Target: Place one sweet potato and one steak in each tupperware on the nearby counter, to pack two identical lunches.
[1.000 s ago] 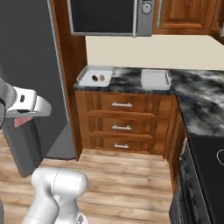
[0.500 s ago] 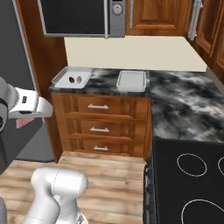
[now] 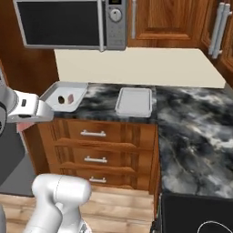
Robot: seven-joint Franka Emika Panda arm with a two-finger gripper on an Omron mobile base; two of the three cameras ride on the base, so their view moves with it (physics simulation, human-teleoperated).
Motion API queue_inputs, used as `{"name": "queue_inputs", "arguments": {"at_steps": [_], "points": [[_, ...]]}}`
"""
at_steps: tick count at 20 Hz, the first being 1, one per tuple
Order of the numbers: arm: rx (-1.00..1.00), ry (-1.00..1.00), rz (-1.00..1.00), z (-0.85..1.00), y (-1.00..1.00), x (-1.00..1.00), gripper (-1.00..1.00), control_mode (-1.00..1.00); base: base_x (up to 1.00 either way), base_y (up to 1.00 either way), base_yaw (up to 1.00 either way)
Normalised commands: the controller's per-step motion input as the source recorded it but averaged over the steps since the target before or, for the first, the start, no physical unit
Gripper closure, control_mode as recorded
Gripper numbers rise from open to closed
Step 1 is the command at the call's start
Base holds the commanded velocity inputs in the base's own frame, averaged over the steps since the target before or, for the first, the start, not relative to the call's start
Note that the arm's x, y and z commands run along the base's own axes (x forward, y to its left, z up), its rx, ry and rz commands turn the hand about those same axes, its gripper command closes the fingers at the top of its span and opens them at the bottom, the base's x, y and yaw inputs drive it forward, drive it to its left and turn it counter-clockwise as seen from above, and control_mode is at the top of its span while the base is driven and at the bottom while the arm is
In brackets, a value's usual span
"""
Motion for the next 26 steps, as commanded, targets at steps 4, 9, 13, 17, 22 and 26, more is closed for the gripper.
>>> {"name": "queue_inputs", "arguments": {"at_steps": [4,9,13,17,22,26], "points": [[0.0,0.0,0.0,0.0,0.0,0.0,1.0,1.0,0.94,-0.35,0.0],[0.0,0.0,0.0,0.0,0.0,0.0,1.0,1.0,0.54,-0.69,0.0],[0.0,0.0,0.0,0.0,0.0,0.0,1.0,1.0,0.46,-0.65,0.0],[0.0,0.0,0.0,0.0,0.0,0.0,1.0,1.0,0.56,-0.32,0.0],[0.0,0.0,0.0,0.0,0.0,0.0,1.0,1.0,0.63,-0.14,0.0],[0.0,0.0,0.0,0.0,0.0,0.0,1.0,1.0,0.65,-0.25,0.0]]}}
